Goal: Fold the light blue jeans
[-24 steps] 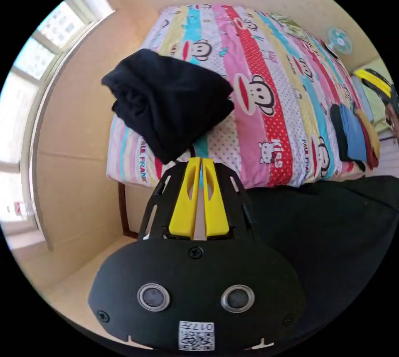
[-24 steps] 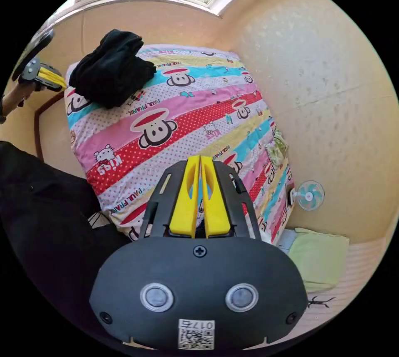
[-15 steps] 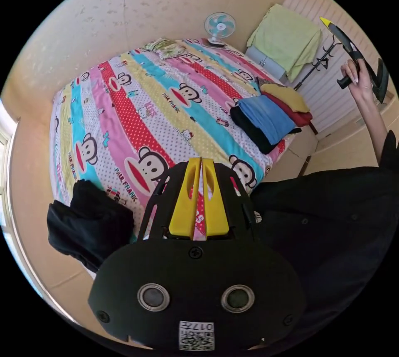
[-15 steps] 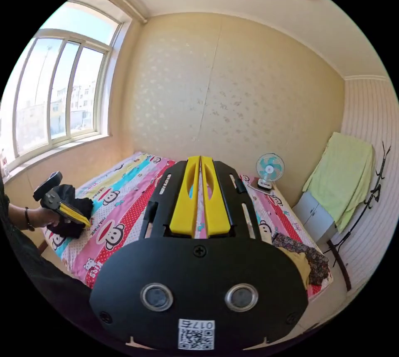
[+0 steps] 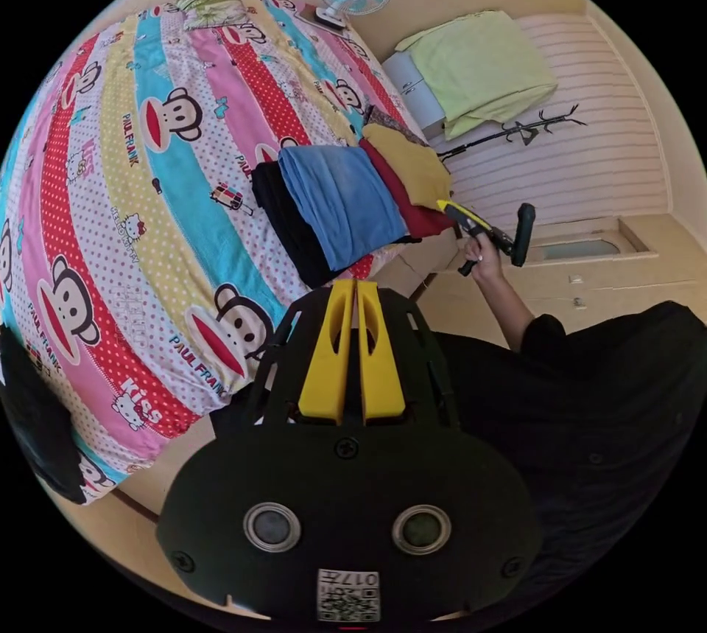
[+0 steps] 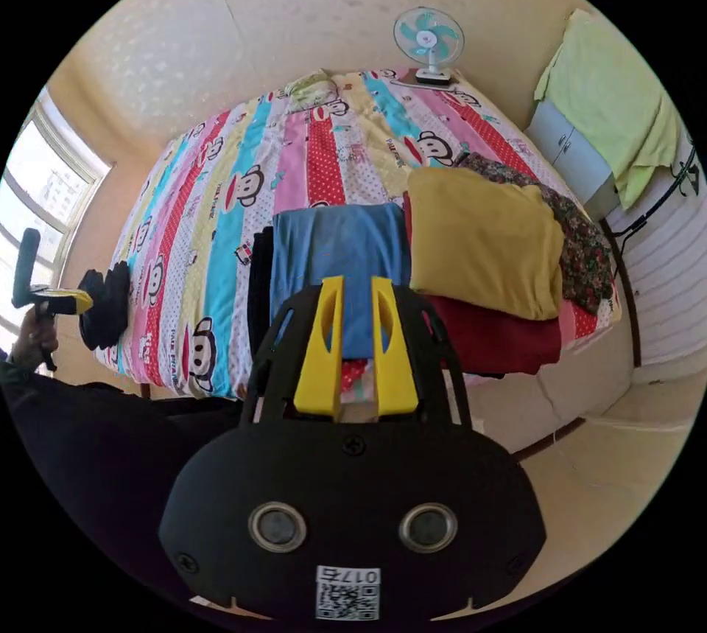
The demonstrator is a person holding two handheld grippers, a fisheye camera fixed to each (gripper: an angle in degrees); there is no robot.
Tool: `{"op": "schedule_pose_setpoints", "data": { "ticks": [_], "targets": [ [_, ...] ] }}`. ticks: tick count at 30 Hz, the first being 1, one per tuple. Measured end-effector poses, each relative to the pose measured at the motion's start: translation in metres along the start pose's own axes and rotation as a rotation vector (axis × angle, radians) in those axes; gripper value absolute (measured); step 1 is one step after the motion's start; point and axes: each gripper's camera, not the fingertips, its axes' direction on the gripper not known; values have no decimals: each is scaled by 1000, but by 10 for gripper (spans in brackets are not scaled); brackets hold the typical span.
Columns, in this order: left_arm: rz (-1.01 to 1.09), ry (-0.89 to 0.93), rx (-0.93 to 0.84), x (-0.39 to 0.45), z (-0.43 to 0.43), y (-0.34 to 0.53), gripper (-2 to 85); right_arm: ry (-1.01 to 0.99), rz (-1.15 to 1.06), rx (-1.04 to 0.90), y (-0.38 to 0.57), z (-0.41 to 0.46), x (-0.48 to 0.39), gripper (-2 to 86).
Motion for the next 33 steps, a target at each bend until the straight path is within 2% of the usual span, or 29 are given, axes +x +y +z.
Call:
{"op": "schedule_pose_setpoints", "data": {
  "ticks": [4, 6, 8, 10, 12, 13, 16, 18, 19, 20, 22, 25, 27, 30, 33],
  "targets": [
    [-76, 42, -23, 9, 51, -34, -10, -10, -47, -201, -39, 76, -8, 120],
    [-93, 56, -34, 13, 69, -46, -10, -41, 21, -309, -56, 119, -7, 114],
    [-105, 51, -45, 17, 84, -54, -10, -59, 106, -323, -69, 114, -6, 94],
    [-121, 20, -44, 19, 96, -59, -10, -27, 93, -268, -84, 81, -30, 51],
    [-130, 1, -22, 19, 98, -60, -10, -236, -157, -74, -93, 0, -95, 34],
    [-143, -7, -2, 17, 99, -60, -10, -286, -203, -33, -94, -20, -112, 32],
    [-181, 0, 64, 7, 101, -56, -10, -624, -415, 80, -98, -95, -192, 28],
    [-193, 17, 119, 2, 100, -53, -10, -857, -650, 26, -97, -102, -253, 29],
    [-212, 19, 151, -1, 98, -51, -10, -890, -692, -29, -98, -97, -265, 30],
    [-223, 15, 166, -2, 98, -49, -10, -920, -687, -159, -102, -83, -280, 32],
    [-259, -10, 197, -6, 96, -43, -10, -938, -615, -203, -106, -77, -273, 41],
    [-285, -48, 221, -10, 103, -31, -10, -769, -424, -173, -106, -80, -222, 68],
    [-315, -63, 225, -15, 113, -23, -10, -474, -254, -192, -97, -78, -170, 87],
    [-374, -25, 251, -21, 133, -13, -10, -161, -127, -225, -76, -75, -112, 102],
    [-387, 15, 283, -18, 152, -10, -10, -94, -148, -314, -64, -47, -87, 110]
  ]
}}
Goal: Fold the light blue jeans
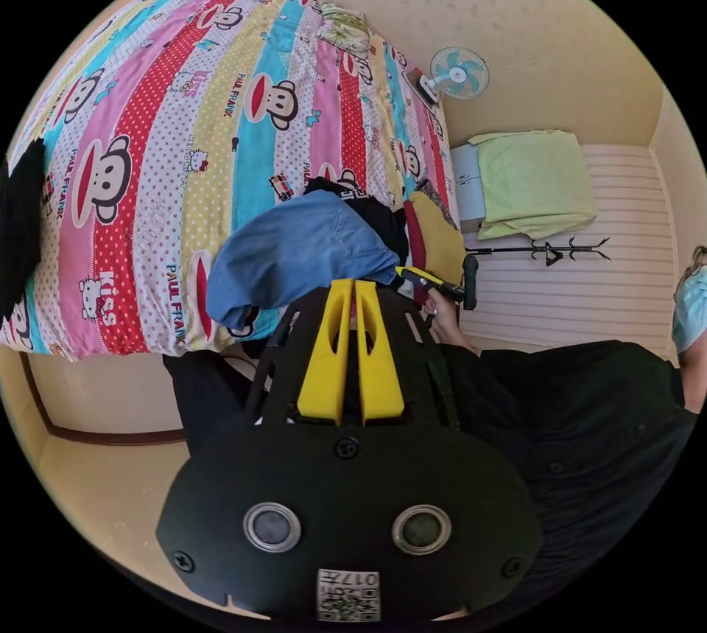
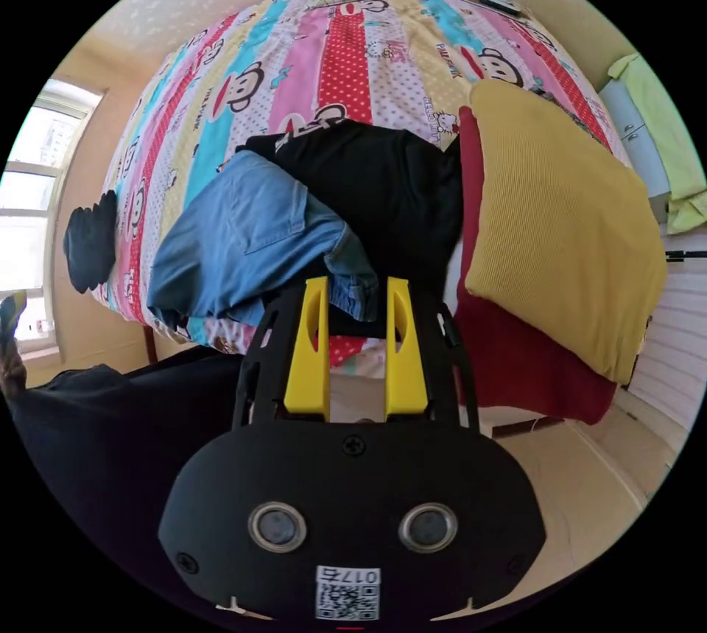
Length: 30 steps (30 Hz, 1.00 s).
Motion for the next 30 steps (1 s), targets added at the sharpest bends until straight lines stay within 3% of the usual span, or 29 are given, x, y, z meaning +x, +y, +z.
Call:
{"op": "schedule_pose_setpoints", "data": {
  "ticks": [5, 7, 9, 11, 14, 20, 24, 30],
  "targets": [
    [49, -25, -15, 16, 25, 3, -9, -110, -73, -144, -19, 17, -2, 70],
    [122, -7, 12, 34, 25, 4, -5, -309, -164, -80, -19, -29, -10, 58],
    [205, -30, 39, 53, 20, 6, 2, -628, -260, 49, -13, -103, -19, 44],
    [303, -77, 58, 74, 16, 7, 23, -748, -366, 143, -7, -155, -38, 37],
    [470, -121, 85, 112, 11, 9, 61, -807, -538, 251, -1, -226, -83, 28],
    [678, -27, 146, 171, -5, 31, 107, -1085, -675, 389, 13, -318, -166, 23],
    [749, -157, 269, 199, -22, 61, 165, -1133, -798, 501, 53, -374, -238, 22],
    [726, -339, 566, 211, -60, 110, 154, -1262, -869, 591, 102, -405, -309, 23]
  ]
}}
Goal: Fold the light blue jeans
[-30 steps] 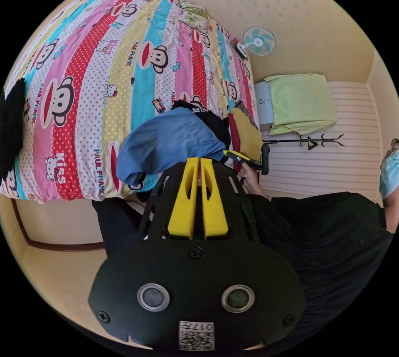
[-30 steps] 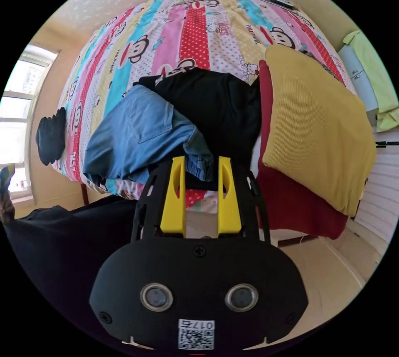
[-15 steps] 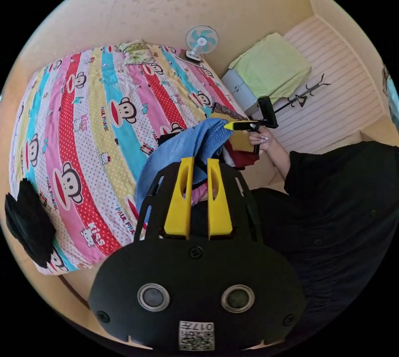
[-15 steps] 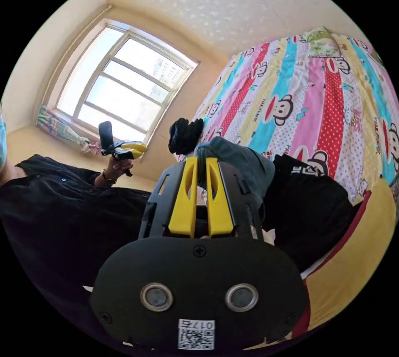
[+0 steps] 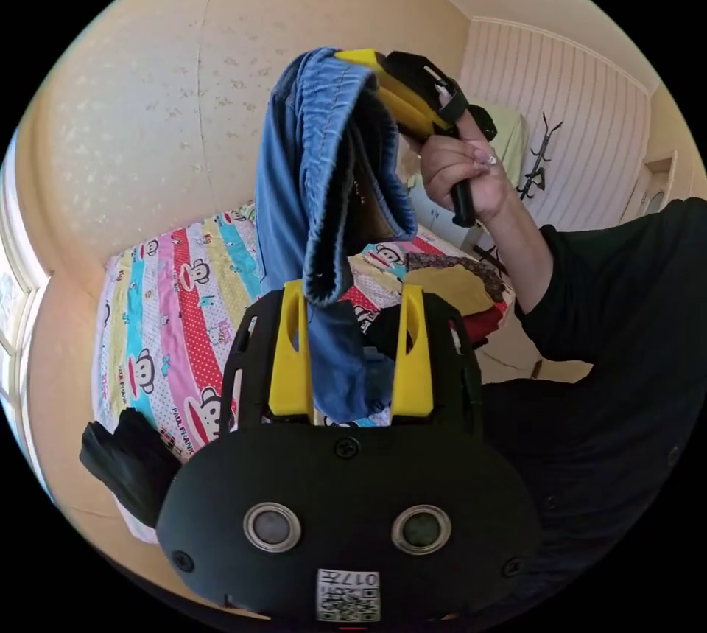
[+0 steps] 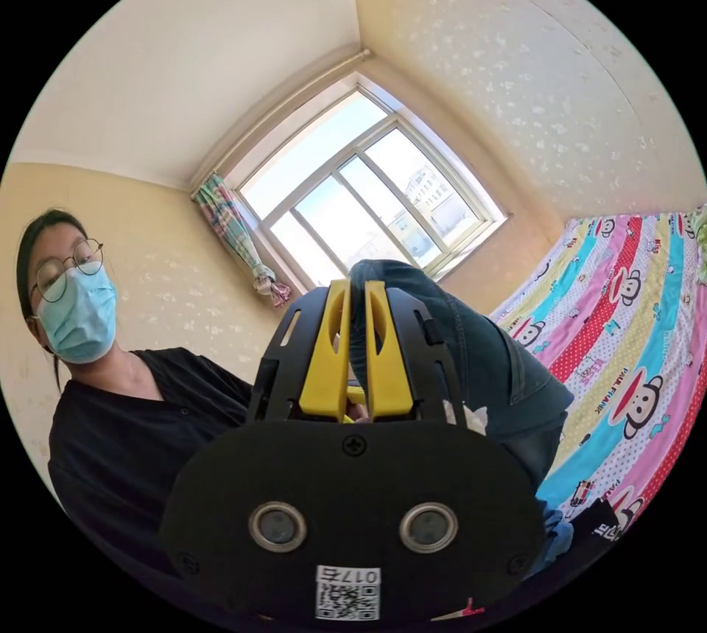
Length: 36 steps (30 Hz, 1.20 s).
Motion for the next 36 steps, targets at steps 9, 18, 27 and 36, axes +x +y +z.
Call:
{"op": "schedule_pose_setpoints", "data": {
  "ticks": [9, 18, 27, 36],
  "targets": [
    [-34, -61, 409, 4, -110, -34, 26, -51, -123, 62, 22, 59, -57, 37],
    [-210, 550, 738, -41, -211, -129, 7, 109, -300, 224, 177, 51, -54, 95],
    [-158, 634, 746, -11, -250, -202, 8, 593, -436, 267, 379, 147, -72, 166],
    [-143, 616, 777, 15, -298, -226, 9, 1009, -675, 113, 396, 327, -86, 110]
  ]
}}
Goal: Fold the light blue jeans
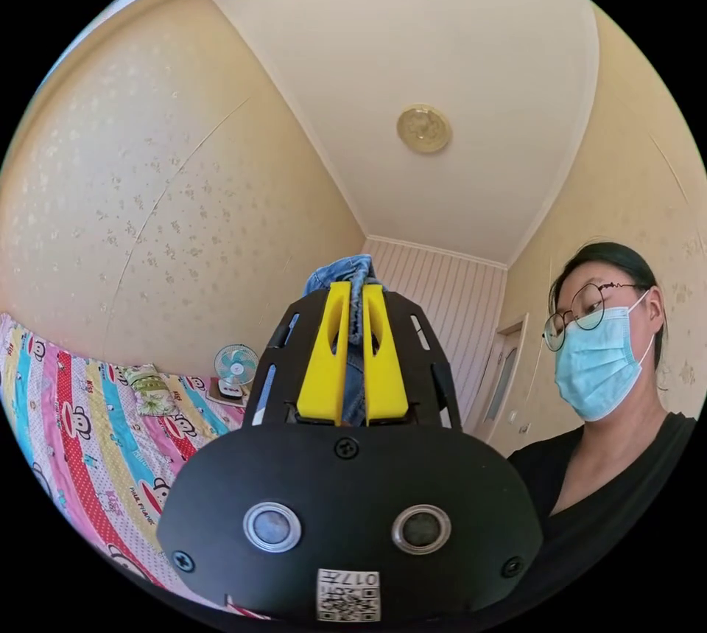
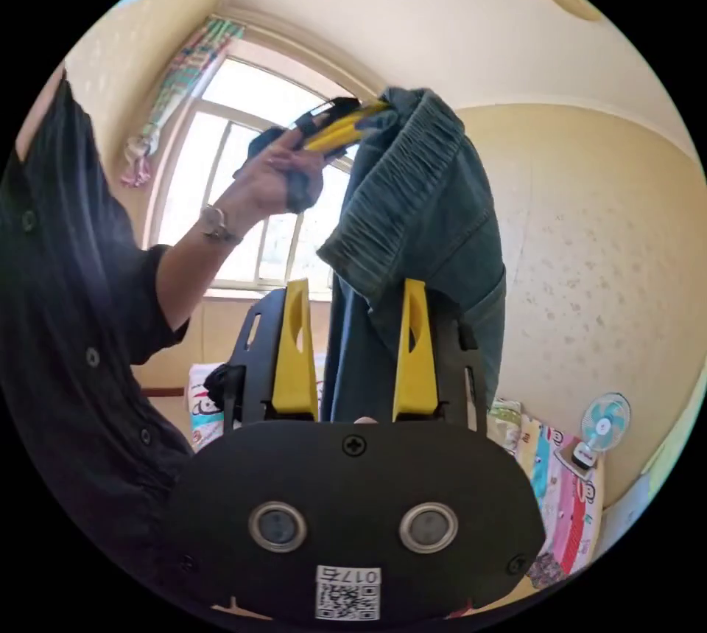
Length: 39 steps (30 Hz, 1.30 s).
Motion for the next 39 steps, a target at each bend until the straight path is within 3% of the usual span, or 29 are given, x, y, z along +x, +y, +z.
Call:
{"op": "schedule_pose_setpoints", "data": {
  "ticks": [5, 10, 13, 16, 18, 20, 22, 26, 29, 33, 39],
  "targets": [
    [75, -149, 126, 24, -62, -23, 10, -1, 54, 208, 10, -15, -1, 48],
    [153, -386, 145, 41, -83, -53, 12, 52, -74, 145, -38, -1, 0, 40],
    [218, -439, 138, 55, -94, -79, 12, -179, -91, 50, -74, 3, 12, 39],
    [193, -368, 69, 49, -104, -114, 12, -370, -31, -21, -79, 18, 31, 38],
    [161, -363, -8, 32, -104, -133, 12, -716, 20, -181, -68, 52, 55, 38],
    [76, -349, -69, 5, -105, -148, 12, -889, 141, -260, -47, 84, 75, 38],
    [-57, -246, -108, -23, -109, -157, 12, -835, 310, -233, -21, 103, 90, 38],
    [-35, -312, -108, -15, -129, -167, 12, -765, 526, 26, 9, 79, 112, 38],
    [24, -283, -71, 11, -152, -182, 14, -655, 420, 160, -24, 31, 94, 36],
    [172, -305, 165, 91, -185, -204, 15, -460, 146, 302, -103, -47, 33, 33],
    [385, -249, 409, 187, -221, -242, 18, -303, 48, 409, -175, -122, 3, 21]
  ]
}}
